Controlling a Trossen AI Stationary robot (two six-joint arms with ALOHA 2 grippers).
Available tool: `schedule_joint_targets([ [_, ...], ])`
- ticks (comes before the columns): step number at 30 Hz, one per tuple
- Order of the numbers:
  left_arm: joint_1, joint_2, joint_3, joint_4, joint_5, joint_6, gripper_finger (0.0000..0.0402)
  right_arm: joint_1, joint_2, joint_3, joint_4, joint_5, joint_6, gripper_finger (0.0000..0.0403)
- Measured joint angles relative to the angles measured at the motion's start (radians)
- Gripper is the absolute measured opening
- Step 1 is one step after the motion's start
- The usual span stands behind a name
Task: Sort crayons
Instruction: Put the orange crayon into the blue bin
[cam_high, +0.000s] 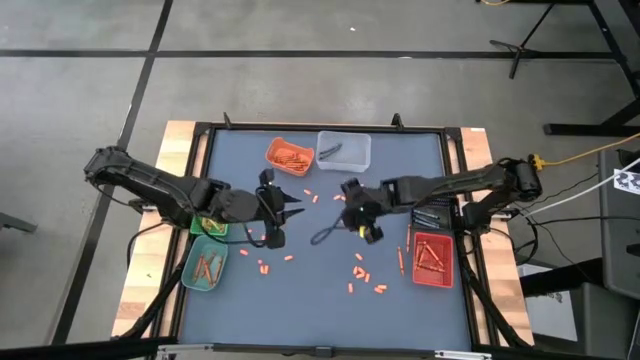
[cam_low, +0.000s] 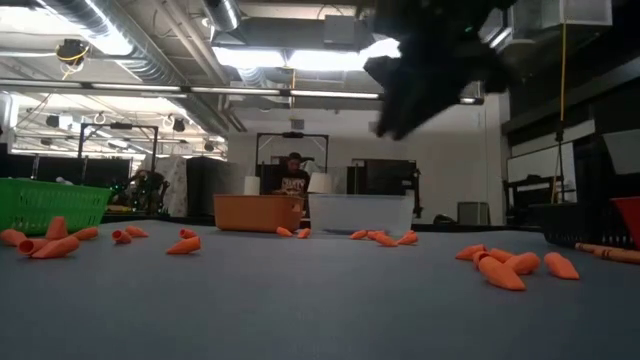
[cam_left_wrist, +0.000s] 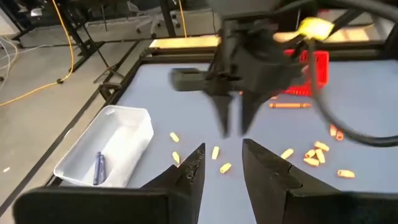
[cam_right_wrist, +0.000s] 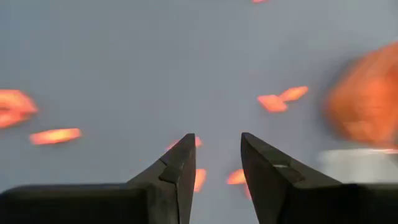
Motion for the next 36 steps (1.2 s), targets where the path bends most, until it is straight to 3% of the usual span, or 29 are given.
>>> schedule_joint_targets([
  [6, 0.007, 0.045, 0.0, 0.011, -0.001, -0.001, 0.0092, 0.086, 0.004, 0.0, -0.183, -0.128, 0.175, 0.0127],
  [14, 0.01, 0.085, 0.0, 0.045, 0.0, -0.007, 0.0092, 0.212, 0.004, -0.044, -0.336, -0.221, 0.177, 0.0127],
  [24, 0.009, 0.085, 0.0, 0.046, 0.004, -0.01, 0.0092, 0.32, 0.004, -0.175, -0.353, -0.215, -0.014, 0.0127],
  [31, 0.009, 0.085, 0.0, 0.046, 0.005, -0.01, 0.0092, 0.323, 0.005, -0.256, -0.28, -0.206, -0.035, 0.0127],
  [36, 0.009, 0.085, 0.0, 0.05, 0.005, -0.01, 0.0092, 0.323, 0.005, -0.297, -0.258, -0.13, -0.043, 0.0127],
])
